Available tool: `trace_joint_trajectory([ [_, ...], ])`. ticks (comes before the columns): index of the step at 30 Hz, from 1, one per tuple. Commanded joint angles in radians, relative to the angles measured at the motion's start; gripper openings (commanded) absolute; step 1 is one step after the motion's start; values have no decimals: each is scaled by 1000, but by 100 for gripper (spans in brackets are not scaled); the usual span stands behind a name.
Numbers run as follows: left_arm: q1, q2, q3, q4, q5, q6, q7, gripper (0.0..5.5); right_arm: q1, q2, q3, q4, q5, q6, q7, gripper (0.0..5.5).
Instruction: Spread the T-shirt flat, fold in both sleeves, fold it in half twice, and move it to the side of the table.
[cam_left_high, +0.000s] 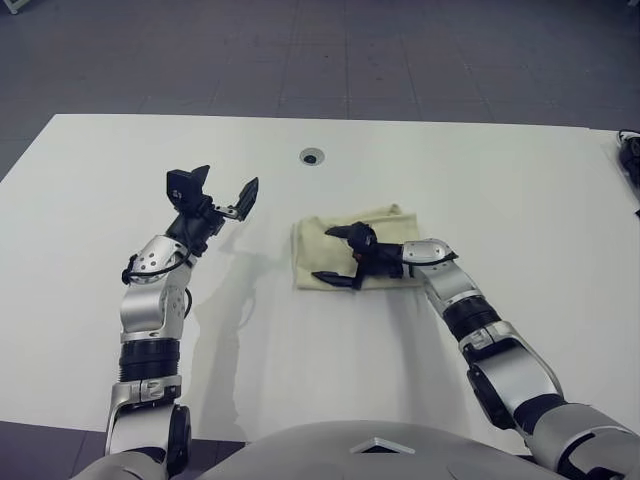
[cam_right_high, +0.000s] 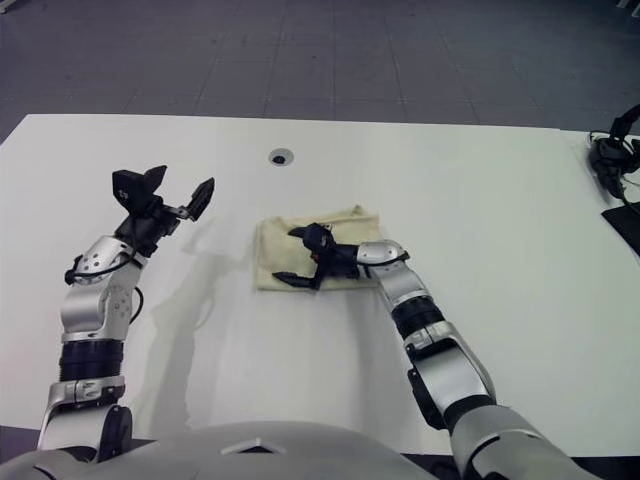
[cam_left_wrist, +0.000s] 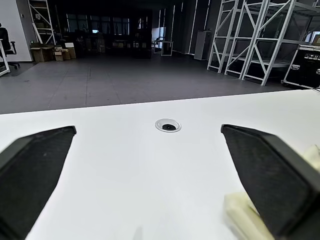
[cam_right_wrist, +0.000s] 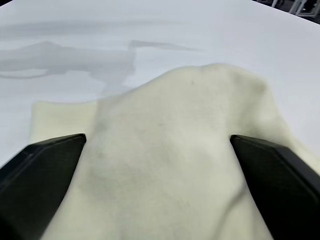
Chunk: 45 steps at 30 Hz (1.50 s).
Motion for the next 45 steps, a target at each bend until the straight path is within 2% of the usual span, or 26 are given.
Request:
trace_joint_trajectory([
  [1,28,-6,2,-32,-2,-6,0,540,-18,-42,-106,268,-55,74,-327,537],
  [6,47,-13,4,-53,-1,-16,8,540,-81,-24,-189,492,-72,128,-772,537],
  [14,133,-18,27,-148,-10,-12,30,540,-171,-9,-309,572,-32,130,-1095,537],
  [22,146,-27,25,-182,-10,-4,42,540,-207,-13,-431,577,-5,109,-1185,537],
  [32,121,-45,-4,-172,-1,-9,46,540,-235,-24,-563,569,29,68,-1191,537],
  [40,88,-67,-25,-167,11,-15,65,540,-280,-49,-576,546,-2,10,-1178,537],
  [45,48,-117,-42,-283,28,23,178,540,-302,-74,-575,439,3,-16,-1128,537],
])
